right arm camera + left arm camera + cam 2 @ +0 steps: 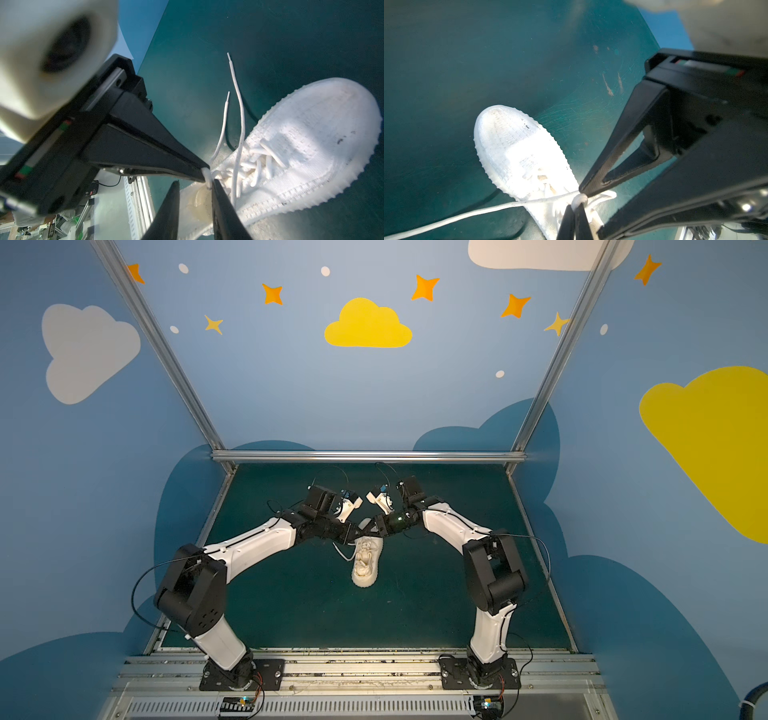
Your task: Tie the shoes
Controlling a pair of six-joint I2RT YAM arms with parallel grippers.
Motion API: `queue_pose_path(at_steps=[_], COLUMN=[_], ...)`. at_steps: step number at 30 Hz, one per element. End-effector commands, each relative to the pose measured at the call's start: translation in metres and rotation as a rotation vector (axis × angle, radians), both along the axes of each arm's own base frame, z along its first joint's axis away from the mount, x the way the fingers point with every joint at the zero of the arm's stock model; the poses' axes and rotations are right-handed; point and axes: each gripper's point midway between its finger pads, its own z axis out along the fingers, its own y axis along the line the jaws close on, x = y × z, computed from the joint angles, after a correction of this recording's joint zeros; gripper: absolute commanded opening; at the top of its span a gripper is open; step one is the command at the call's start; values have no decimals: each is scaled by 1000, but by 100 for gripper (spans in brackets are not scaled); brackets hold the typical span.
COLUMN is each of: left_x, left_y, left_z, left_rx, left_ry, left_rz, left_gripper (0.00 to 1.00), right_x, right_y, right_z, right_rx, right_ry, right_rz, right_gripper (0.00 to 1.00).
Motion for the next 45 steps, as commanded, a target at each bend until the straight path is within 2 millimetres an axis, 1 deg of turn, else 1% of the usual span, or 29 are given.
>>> queue_pose_path(at_steps=[1, 5, 10, 13, 15, 16, 21, 23, 26, 30, 37, 45], left_x=[-2, -2, -4, -4, -4, -4, -5, -5, -4, -4, -10, -15], left_y=[-1, 0, 1, 1, 2, 2, 3, 4, 6, 12, 21, 17], left_z=[3, 4, 5, 5, 4, 4, 3, 2, 3, 2, -8, -24], left_rx=[-11, -11, -19, -22, -23, -24, -25, -24, -26, -27, -24, -46], left_ry=[-1, -7, -9, -19, -22, -20, -17, -15, -17, -12, -3, 21], left_rz=[-16, -15, -16, -14, -12, -13, -10, -7, 0, 17, 22, 3], left_gripper=[3, 3, 3, 3, 3, 3, 4, 6, 15, 22, 27, 28], right_x=[4, 6, 7, 7, 6, 5, 5, 5, 6, 8, 11, 12], right_y=[6, 4, 5, 7, 8, 8, 6, 5, 3, -1, -2, -2], right_z=[7, 1, 1, -1, -1, -2, 0, 0, 1, 2, 4, 3], right_rx=[30, 23, 37, 51, 59, 59, 56, 51, 50, 48, 52, 53], right_ry=[-22, -9, -13, -6, 4, 6, 1, -3, -9, -15, -19, -10], right_rz=[24, 21, 27, 40, 47, 50, 44, 39, 34, 24, 16, 16], right_gripper=[27, 27, 27, 21, 14, 12, 0, 0, 0, 0, 0, 0])
